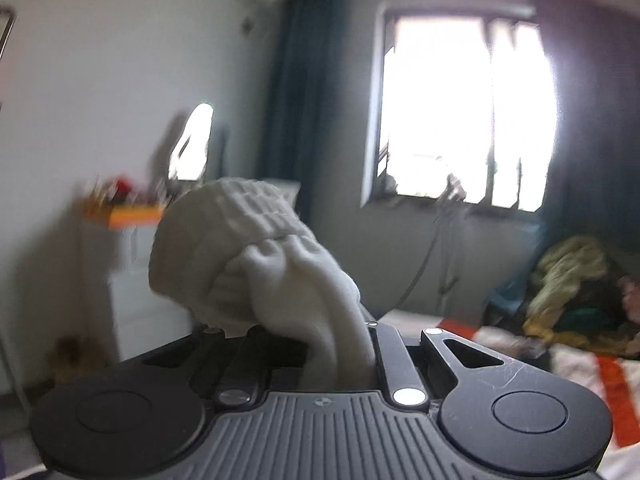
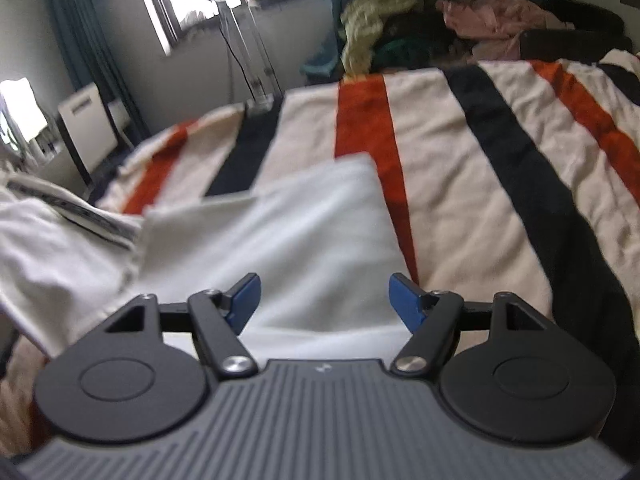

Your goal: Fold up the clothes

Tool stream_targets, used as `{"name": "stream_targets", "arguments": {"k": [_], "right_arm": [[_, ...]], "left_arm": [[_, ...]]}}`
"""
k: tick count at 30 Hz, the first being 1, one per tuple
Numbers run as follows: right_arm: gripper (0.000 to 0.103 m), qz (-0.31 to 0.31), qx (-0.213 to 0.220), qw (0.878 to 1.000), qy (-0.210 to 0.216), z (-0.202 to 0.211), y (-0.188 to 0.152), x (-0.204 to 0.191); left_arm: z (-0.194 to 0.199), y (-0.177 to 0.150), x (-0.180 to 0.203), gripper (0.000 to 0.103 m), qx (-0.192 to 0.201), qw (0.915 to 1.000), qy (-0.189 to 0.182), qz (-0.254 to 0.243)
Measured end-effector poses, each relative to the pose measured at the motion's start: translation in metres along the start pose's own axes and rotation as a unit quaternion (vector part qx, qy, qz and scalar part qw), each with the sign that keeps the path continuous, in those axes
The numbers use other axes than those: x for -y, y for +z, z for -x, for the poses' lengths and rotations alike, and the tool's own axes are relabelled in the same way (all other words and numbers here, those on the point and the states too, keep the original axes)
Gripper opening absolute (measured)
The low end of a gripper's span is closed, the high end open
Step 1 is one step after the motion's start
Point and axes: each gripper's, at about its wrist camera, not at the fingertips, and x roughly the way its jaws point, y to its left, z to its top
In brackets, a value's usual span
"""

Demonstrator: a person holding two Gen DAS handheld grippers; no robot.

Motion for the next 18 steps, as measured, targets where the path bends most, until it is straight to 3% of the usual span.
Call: {"name": "stream_targets", "arguments": {"k": [6,10,14,18], "right_arm": [[0.073,-0.042,0.035,0.999,0.005,0.023,0.021,0.028],[0.073,-0.095,0.066,0.993,-0.002,0.040,0.036,0.065],[0.074,-0.150,0.083,0.985,-0.015,0.048,0.041,0.105],[0.075,-0.211,0.088,0.973,-0.018,0.045,0.037,0.137]], "left_arm": [[0.041,0.019,0.103,0.013,0.044,0.9963,-0.072,-0.015],[0.076,-0.004,0.179,0.013,0.051,0.9903,-0.119,-0.051],[0.100,-0.073,0.253,0.014,0.040,0.9769,-0.166,-0.128],[0.104,-0.160,0.304,0.014,-0.040,0.9522,-0.223,-0.205]]}}
